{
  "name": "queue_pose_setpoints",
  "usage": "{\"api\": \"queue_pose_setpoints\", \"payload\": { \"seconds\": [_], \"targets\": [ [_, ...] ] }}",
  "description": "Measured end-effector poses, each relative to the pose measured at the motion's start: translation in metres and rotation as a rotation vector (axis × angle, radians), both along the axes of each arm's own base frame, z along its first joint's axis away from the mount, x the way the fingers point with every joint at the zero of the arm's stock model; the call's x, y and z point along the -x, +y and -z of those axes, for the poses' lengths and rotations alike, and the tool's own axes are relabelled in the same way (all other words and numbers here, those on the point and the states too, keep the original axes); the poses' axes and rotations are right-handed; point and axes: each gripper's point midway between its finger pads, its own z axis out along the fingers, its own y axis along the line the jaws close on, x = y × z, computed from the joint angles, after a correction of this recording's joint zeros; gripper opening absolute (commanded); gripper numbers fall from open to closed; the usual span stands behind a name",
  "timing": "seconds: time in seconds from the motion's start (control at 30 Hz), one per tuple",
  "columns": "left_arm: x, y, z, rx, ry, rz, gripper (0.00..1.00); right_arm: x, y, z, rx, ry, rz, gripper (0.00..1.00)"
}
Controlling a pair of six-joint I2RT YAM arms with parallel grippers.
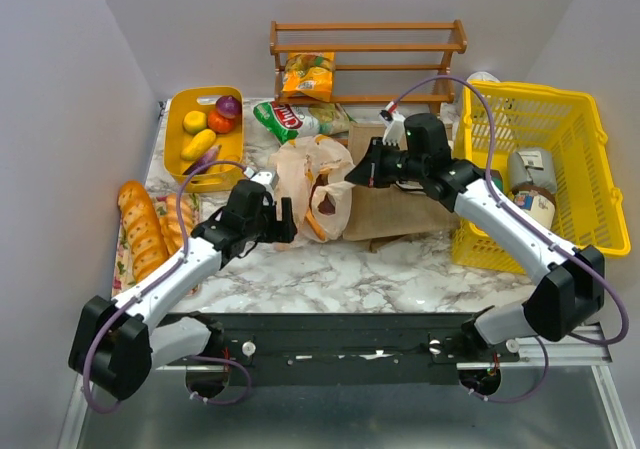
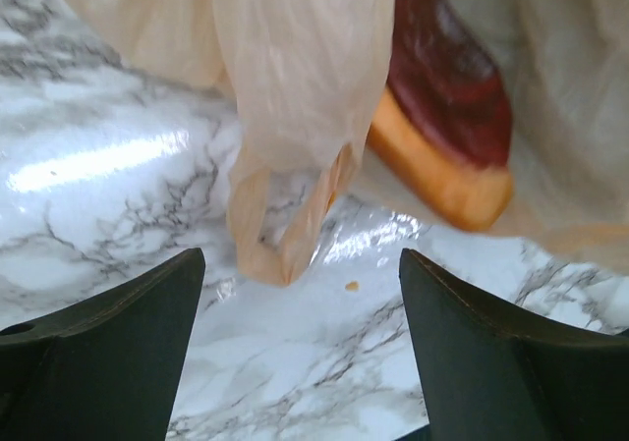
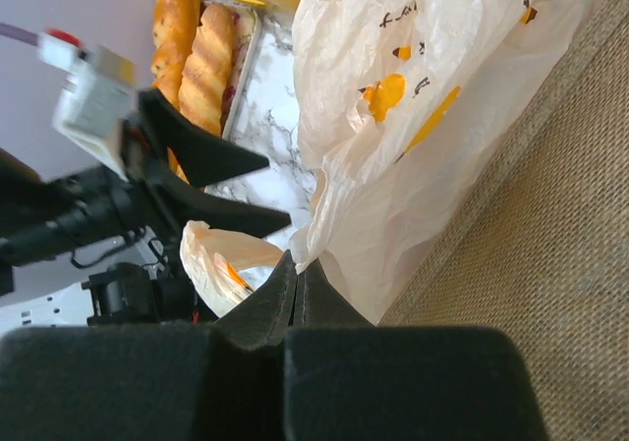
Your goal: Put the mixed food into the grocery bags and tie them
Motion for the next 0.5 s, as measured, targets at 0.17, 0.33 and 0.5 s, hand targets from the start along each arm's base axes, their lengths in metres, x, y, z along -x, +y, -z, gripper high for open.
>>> {"api": "queue_pose_setpoints", "payload": {
  "seconds": [0.17,0.33,0.5],
  "targets": [
    [0.015,-0.007,0.031,-0.045,0.093,0.044,0.77,-0.009,0.001,0.002,-0.003,0.01,-0.001,0.01],
    [0.016,-0.015,0.054,-0.079,0.144,0.061,0.76,-0.01,0.002,0.001,-0.009,0.01,-0.018,0.01],
    [0.014,-0.011,0.08,-0.15,0.184,0.03,0.67,-0.007,0.004,0.0,-0.016,0.011,-0.035,0.01]
  ]
}}
